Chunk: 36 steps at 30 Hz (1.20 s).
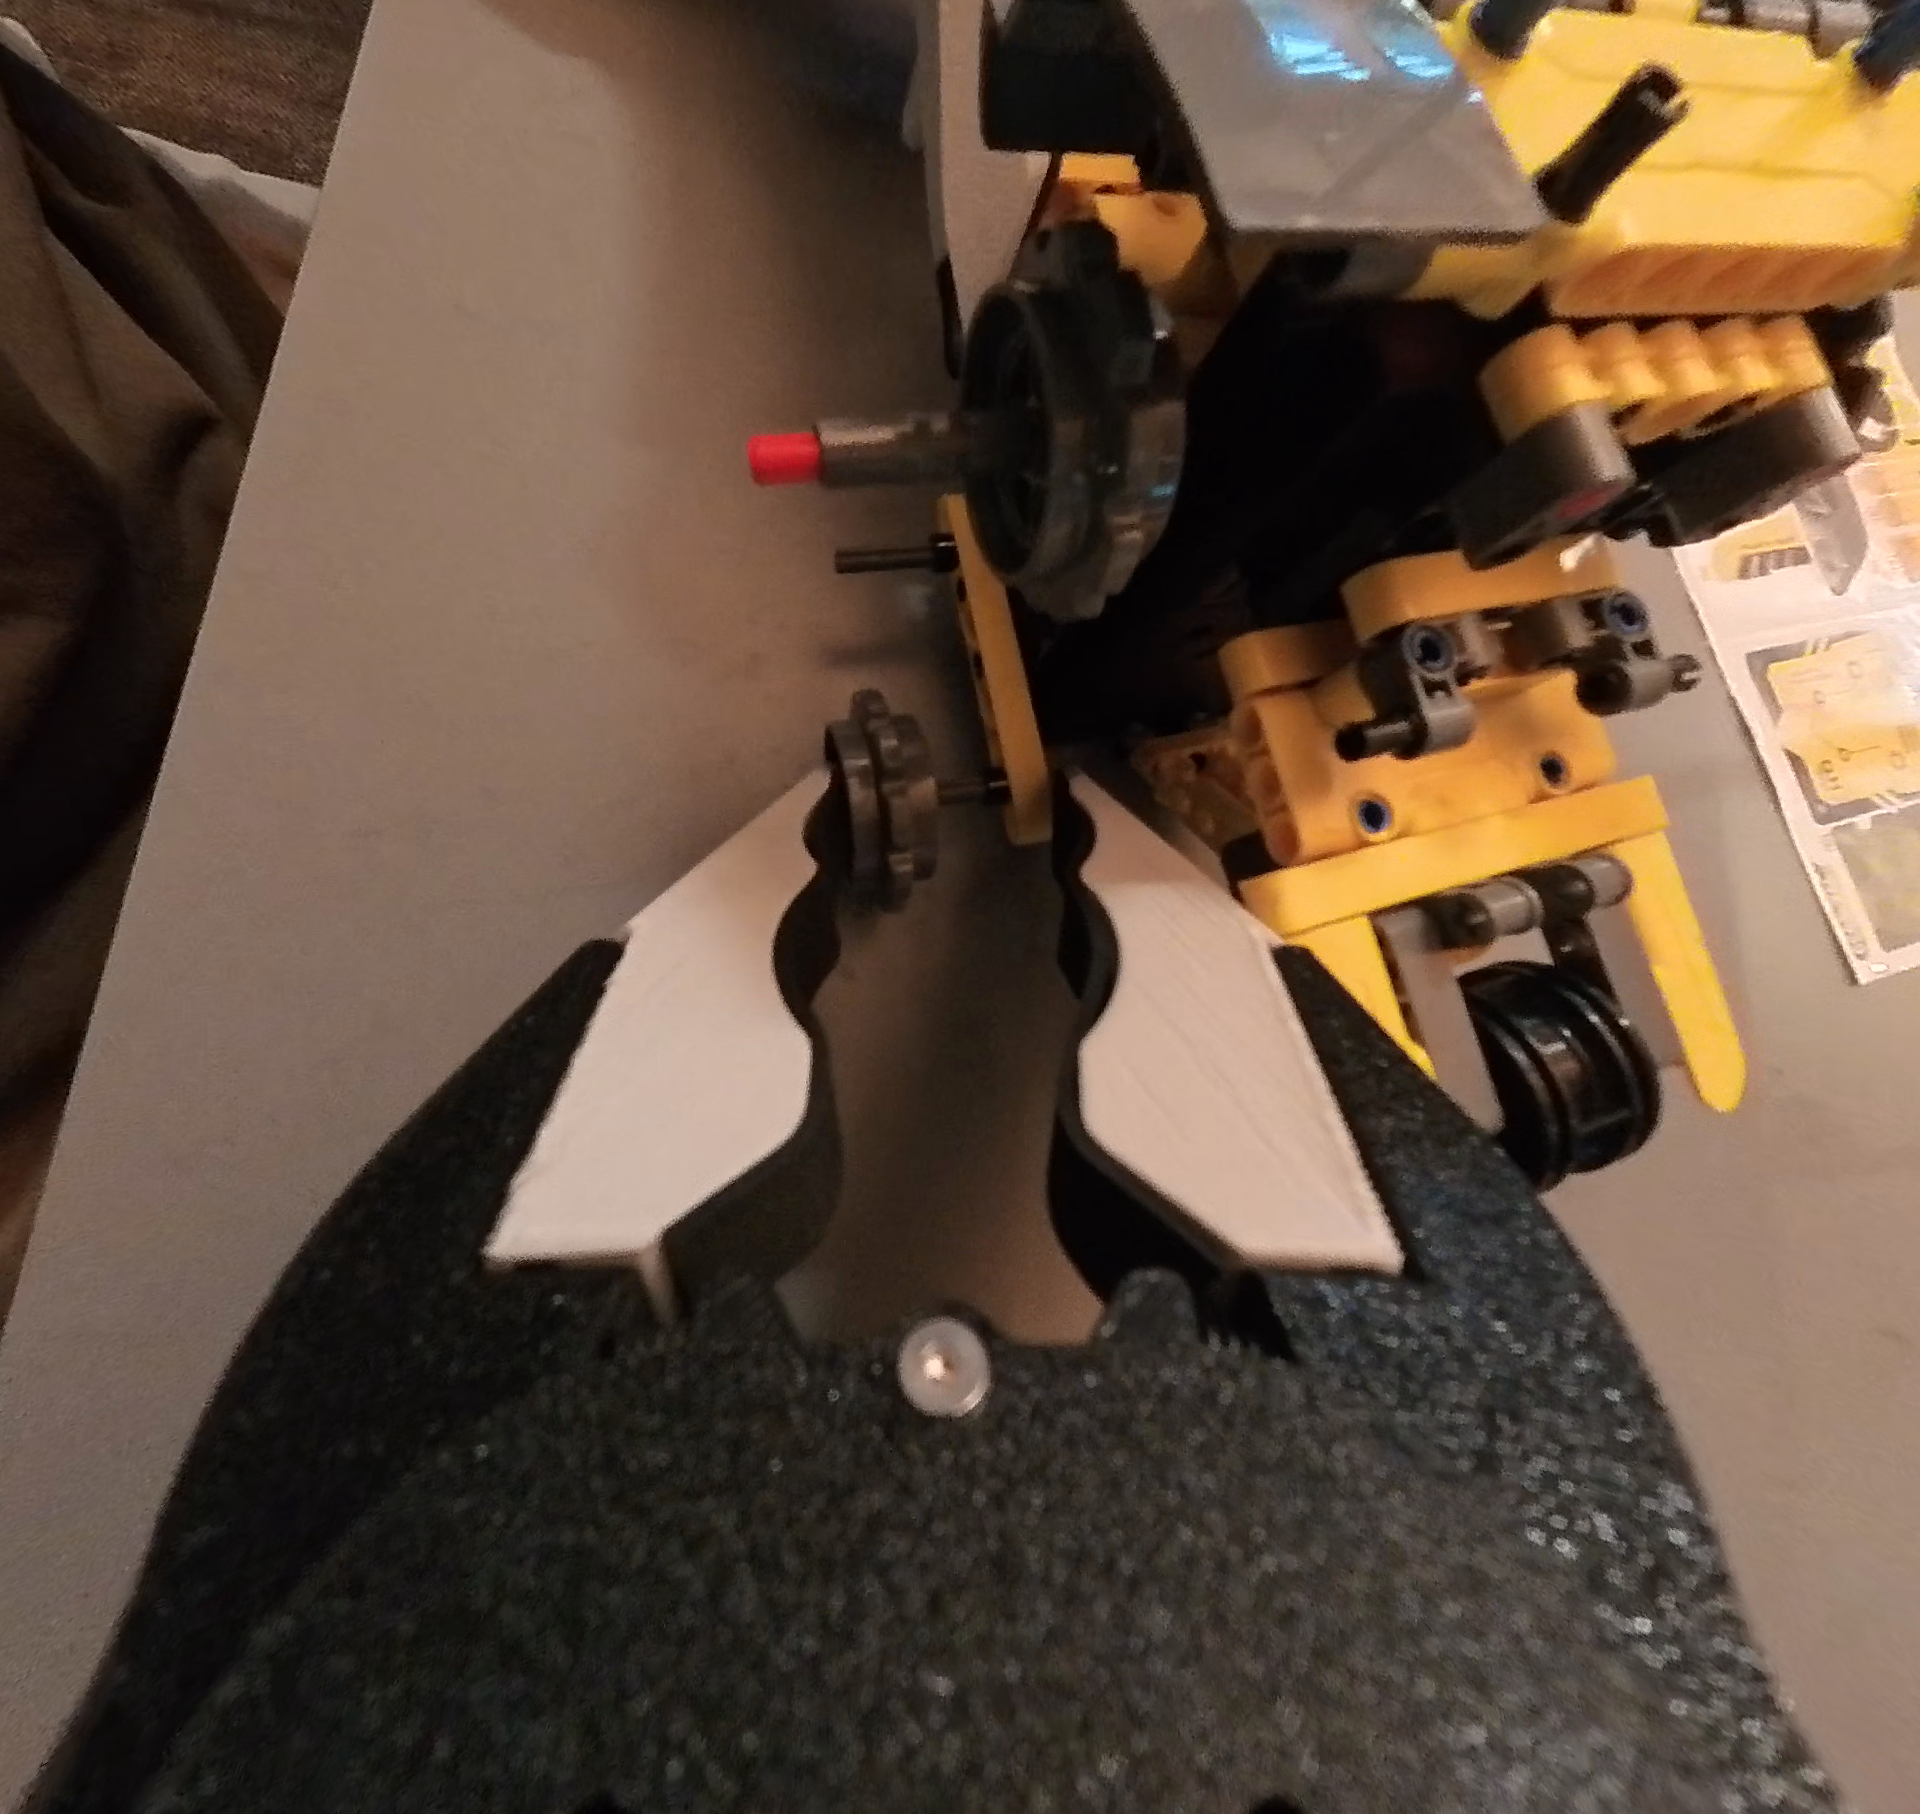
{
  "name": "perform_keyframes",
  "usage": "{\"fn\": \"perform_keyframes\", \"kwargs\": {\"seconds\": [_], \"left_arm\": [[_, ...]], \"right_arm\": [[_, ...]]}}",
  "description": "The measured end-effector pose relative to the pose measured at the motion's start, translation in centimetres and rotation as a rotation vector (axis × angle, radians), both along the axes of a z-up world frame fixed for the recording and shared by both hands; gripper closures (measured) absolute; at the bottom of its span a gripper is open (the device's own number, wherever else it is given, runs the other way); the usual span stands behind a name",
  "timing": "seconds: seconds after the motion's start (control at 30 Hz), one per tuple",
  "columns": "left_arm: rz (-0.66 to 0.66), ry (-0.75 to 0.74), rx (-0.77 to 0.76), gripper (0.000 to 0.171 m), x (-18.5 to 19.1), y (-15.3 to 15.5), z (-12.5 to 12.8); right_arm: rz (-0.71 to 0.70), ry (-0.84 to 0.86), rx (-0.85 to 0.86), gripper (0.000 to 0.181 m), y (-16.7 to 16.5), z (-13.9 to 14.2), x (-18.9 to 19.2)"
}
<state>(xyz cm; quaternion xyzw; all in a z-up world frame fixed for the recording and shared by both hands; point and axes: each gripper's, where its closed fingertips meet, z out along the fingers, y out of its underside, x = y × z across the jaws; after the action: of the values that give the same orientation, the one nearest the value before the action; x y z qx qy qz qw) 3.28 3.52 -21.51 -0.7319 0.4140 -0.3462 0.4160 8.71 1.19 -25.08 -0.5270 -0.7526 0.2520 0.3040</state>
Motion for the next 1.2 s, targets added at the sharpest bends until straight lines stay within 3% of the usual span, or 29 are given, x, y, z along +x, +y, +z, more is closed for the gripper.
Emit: {"fn": "perform_keyframes", "kwargs": {"seconds": [0.67,0.8,0.97,1.1,1.2], "left_arm": [[0.001,-0.011,-0.004,0.089,0.1,0.0,0.0],[0.01,-0.105,-0.058,0.081,0.0,-0.2,1.1],[0.166,-0.186,0.016,0.064,-2.6,-0.3,3.5],[0.315,-0.167,0.174,0.077,-3.8,-2.8,5.6],[0.4,-0.074,0.284,0.082,-2.5,-5.4,5.4]], "right_arm": [[0.011,-0.001,0.01,0.146,0.0,0.0,0.0],[-0.004,0.032,-0.007,0.145,0.1,0.1,0.1],[-0.015,0.088,-0.1,0.133,-0.2,1.4,0.6],[-0.011,0.162,-0.199,0.13,-0.6,3.0,1.3],[-0.024,0.161,-0.256,0.13,-0.5,3.0,2.0]]}}
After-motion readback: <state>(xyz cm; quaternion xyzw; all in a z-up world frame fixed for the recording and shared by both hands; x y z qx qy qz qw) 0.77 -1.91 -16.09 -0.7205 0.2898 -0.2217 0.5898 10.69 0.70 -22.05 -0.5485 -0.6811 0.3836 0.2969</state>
